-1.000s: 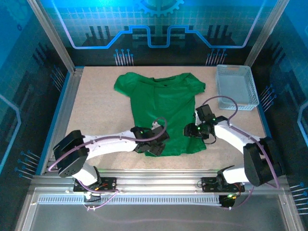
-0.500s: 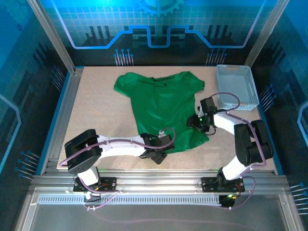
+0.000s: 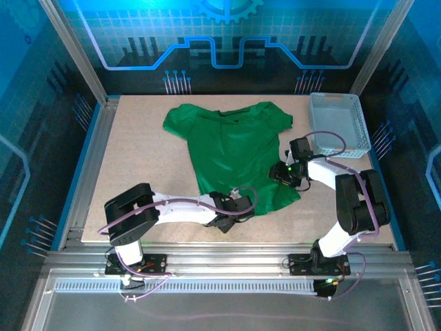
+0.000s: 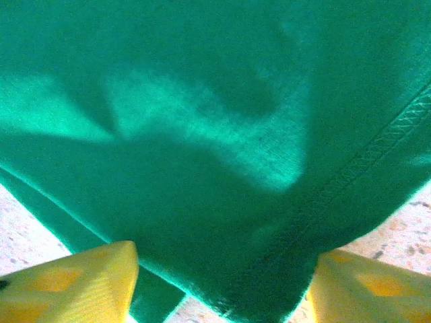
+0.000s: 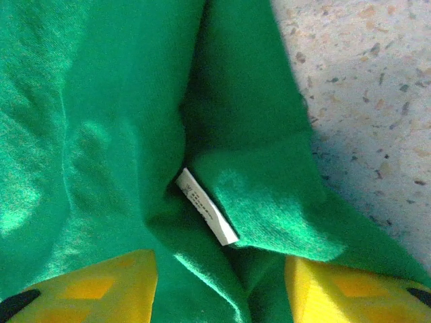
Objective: Fold the inside-out t-shirt
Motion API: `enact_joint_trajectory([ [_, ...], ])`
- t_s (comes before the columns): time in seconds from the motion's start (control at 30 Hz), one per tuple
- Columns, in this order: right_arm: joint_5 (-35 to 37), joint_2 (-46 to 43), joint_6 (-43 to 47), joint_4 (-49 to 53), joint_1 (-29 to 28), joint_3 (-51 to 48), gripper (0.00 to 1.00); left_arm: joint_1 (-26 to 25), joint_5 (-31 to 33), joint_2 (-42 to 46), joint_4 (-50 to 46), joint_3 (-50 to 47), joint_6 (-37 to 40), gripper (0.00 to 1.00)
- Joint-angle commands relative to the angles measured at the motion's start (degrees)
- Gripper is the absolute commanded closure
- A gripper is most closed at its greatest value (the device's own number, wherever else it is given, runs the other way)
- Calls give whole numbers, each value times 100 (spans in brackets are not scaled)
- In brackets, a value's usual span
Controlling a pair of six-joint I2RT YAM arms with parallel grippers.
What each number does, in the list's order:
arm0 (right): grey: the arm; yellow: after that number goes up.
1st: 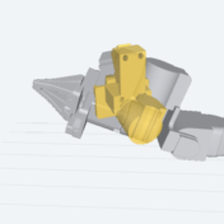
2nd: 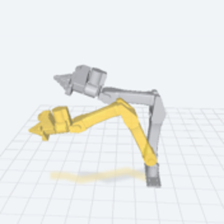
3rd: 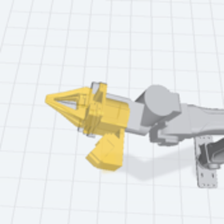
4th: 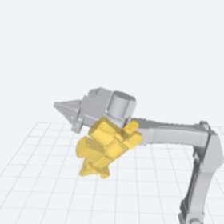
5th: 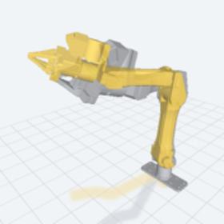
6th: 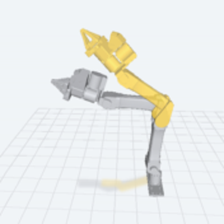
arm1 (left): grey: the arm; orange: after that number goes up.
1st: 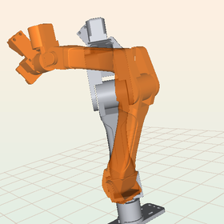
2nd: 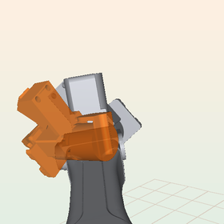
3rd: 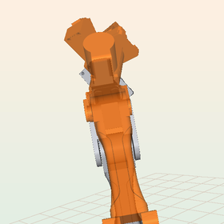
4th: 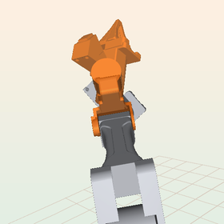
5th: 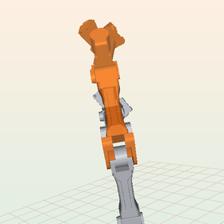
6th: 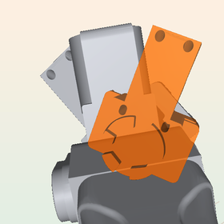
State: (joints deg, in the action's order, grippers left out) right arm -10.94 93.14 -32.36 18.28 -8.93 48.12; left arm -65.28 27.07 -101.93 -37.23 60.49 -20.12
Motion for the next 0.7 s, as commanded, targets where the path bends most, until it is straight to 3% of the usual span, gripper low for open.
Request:
enact_joint_trajectory([
  [0.0,-75,12,68,-73,79,68,46,-10,436,-123,-106,216,3,45],
  [0.23,-5,-417,174,48,88,14,43,60,560,-6,64,336,6,79],
  [0.5,44,-1031,325,189,79,-165,41,161,300,261,345,301,79,100],
  [0.67,-126,-1795,414,34,36,-568,39,363,-16,595,584,236,-17,100],
])
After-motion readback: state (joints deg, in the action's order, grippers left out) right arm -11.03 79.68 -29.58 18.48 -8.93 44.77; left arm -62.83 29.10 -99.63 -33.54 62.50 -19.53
